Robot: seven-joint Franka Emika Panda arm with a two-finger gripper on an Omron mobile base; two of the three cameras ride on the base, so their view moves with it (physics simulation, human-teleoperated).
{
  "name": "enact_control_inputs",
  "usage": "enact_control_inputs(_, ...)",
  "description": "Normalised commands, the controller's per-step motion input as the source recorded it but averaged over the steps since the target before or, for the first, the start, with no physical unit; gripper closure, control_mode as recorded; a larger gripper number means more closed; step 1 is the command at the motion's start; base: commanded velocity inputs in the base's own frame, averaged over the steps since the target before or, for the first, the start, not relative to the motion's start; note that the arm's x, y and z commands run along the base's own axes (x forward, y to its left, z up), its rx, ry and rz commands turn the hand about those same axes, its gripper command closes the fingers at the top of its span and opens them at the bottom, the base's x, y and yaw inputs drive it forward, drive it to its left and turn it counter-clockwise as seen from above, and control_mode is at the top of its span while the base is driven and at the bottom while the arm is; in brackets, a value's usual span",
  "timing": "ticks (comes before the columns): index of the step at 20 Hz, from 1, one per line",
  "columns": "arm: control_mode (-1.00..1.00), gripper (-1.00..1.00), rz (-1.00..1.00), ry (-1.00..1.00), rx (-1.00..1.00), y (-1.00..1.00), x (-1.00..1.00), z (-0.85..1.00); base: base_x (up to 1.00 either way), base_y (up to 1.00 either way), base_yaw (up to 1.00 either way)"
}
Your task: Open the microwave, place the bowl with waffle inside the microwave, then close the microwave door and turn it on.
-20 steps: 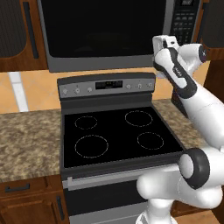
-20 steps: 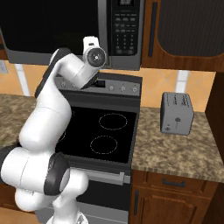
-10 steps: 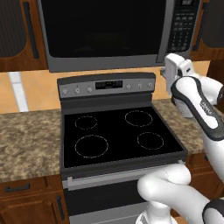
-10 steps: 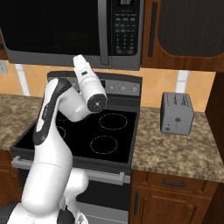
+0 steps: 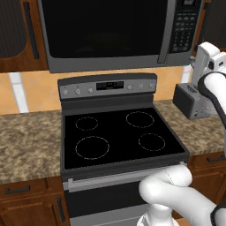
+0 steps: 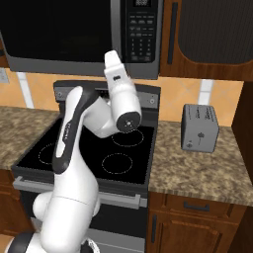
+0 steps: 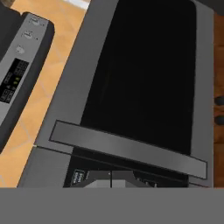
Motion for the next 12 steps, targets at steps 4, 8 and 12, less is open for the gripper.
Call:
enact_control_inputs(4, -1.00, 1.00, -0.06, 0.00, 0.04, -0.68, -0.10, 0.46, 0.00, 0.00, 0.00)
enact_control_inputs(8, -1.00, 1.00, 0.00, 0.00, 0.00, -0.28, 0.00, 0.06, 0.00, 0.00, 0.00)
enact_control_inputs(12, -1.00, 1.00, 0.00, 0.01, -0.06, 0.00, 0.00, -0.12, 0.00, 0.00, 0.00)
